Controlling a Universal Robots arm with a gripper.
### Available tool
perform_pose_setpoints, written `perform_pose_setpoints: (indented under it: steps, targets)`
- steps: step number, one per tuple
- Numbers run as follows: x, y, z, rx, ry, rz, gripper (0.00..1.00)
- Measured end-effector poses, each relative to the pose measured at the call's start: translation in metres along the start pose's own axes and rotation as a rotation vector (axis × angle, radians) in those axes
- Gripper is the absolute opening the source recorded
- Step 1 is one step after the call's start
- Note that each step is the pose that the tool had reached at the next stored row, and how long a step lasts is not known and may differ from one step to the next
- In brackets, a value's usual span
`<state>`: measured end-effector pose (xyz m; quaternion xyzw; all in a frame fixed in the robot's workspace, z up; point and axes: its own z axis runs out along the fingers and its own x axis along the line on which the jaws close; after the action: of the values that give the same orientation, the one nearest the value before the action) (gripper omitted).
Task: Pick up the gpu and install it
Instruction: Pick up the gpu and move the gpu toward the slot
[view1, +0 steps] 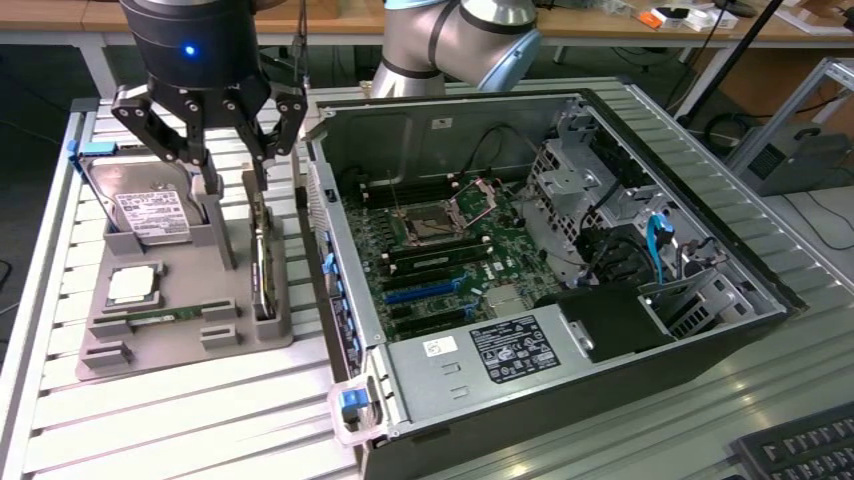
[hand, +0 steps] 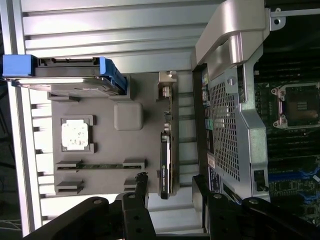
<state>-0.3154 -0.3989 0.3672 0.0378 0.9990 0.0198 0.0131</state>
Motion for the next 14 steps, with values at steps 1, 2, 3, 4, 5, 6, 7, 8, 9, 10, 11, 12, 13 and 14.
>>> perform_pose_setpoints:
  steps: [1,2,3,4,5,6,7,8,9,10,11,12,13,14]
  targets:
    - [0.0,0.0,0.0003,0.0,0.0,0.0,0.48]
    - [0.0,0.0,0.0005,0.0,0.0,0.0,0.48]
    - [0.0,0.0,0.0009,0.0,-0.0001,0.0,0.48]
    - [0.0,-0.0001,0.0012,0.0,0.0,0.0,0.48]
    - [0.0,-0.0001,0.0016,0.0,0.0,0.0,0.48]
    - [0.0,-0.0001,0.0019,0.0,0.0,0.0,0.48]
    - [0.0001,-0.0001,0.0022,0.0,0.0,0.0,0.48]
    - [0.0001,-0.0001,0.0025,0.0,-0.0001,0.0,0.48]
    - [0.0001,-0.0001,0.0027,0.0,-0.0001,0.0,0.48]
    - [0.0001,-0.0001,0.003,0.0,0.0,0.0,0.48]
    - [0.0001,-0.0001,0.0032,0.0,0.0,0.0,0.48]
    - [0.0001,-0.0001,0.0035,0.0,0.0,0.0,0.48]
    - [0.0001,-0.0002,0.0037,0.0,0.0,0.0,0.48]
    - [0.0001,-0.0002,0.0039,0.0001,0.0,0.0,0.48]
